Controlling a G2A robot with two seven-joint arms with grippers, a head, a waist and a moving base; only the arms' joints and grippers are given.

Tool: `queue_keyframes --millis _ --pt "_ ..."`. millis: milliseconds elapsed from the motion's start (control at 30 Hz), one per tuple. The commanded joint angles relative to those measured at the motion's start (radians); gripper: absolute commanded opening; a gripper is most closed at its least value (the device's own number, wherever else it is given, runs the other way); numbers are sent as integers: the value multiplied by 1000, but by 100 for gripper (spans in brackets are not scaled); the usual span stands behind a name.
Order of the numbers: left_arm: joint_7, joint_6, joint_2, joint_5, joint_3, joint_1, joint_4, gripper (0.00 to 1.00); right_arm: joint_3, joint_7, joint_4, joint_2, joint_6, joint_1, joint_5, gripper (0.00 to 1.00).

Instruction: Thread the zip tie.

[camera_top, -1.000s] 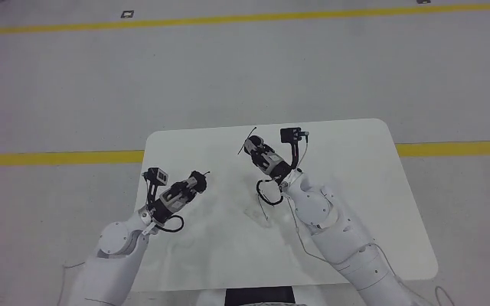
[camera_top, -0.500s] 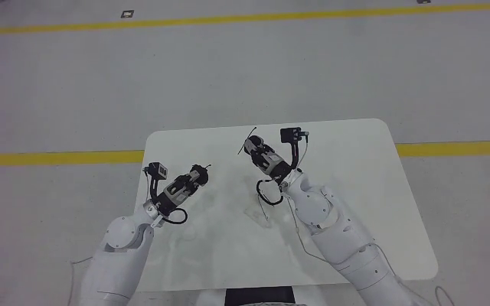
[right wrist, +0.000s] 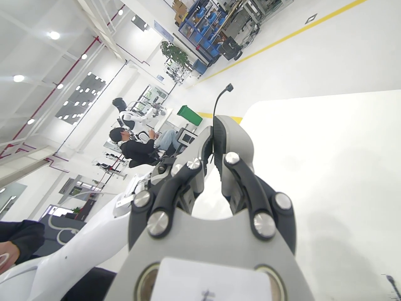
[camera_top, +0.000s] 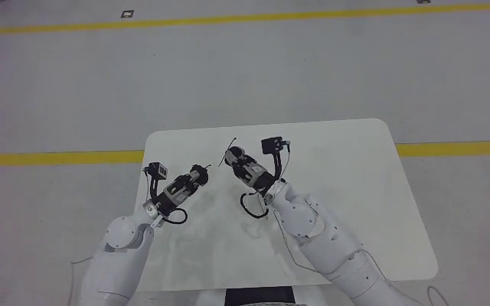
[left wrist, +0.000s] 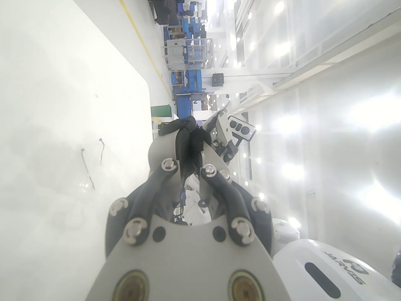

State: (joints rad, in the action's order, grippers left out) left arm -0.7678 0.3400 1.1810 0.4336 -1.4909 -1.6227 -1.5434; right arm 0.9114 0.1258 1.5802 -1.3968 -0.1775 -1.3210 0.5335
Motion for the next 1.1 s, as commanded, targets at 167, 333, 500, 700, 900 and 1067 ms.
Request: queue_keyframes --millis 167,333,500,700,900,1067 --pt "0 0 0 0 0 0 0 0 -39 -66 -26 -17 49 17 22 0" --pt "0 0 0 0 0 0 0 0 -45 -102 -36 -23 75 28 47 0" --pt "0 0 0 0 0 0 0 0 -45 -102 -36 -23 75 28 47 0" --pt "0 0 0 0 0 0 0 0 -63 -129 -24 -27 92 13 84 0" --pt "0 0 0 0 0 0 0 0 -98 -201 -33 -42 131 5 123 0" --pt "0 0 0 0 0 0 0 0 -122 -236 -58 -56 159 15 137 0"
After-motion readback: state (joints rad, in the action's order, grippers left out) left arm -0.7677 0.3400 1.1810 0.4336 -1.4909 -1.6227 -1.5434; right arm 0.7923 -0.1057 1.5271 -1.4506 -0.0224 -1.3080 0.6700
